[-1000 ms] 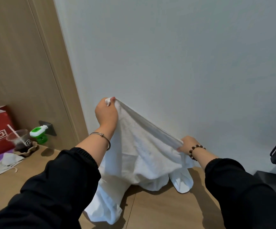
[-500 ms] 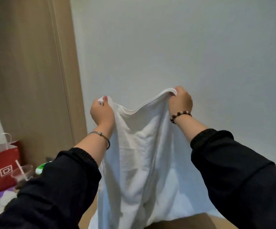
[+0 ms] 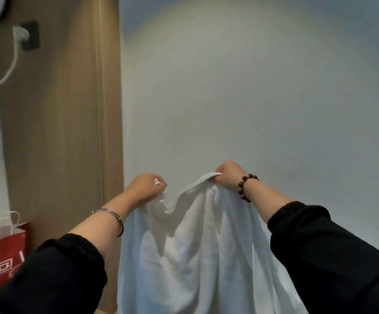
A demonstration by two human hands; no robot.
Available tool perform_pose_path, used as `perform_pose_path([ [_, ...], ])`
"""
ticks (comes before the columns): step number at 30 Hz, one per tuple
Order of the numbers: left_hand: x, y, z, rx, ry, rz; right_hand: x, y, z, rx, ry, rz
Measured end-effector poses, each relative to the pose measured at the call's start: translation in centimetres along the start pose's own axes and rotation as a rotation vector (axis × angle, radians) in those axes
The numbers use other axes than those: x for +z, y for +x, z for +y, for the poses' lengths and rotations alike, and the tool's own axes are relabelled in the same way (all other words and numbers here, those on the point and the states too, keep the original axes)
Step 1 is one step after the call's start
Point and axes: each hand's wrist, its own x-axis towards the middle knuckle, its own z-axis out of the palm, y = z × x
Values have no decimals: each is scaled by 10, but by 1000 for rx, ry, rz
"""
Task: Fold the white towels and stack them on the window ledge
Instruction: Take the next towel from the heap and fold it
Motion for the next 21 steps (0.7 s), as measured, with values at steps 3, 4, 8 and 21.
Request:
perform_pose_path([
  [3, 9, -19, 14, 72, -88, -218, 13, -14, -1, -9, 19, -116],
  [4, 15, -23, 19, 81, -60, -271, 17, -17, -3, -21, 24, -141],
  [8, 39, -32, 33, 148, 110, -161, 31, -28, -10, -83, 26, -127],
  [21, 71, -21, 6, 38, 283, 162, 77, -77, 61, 121, -261, -170],
])
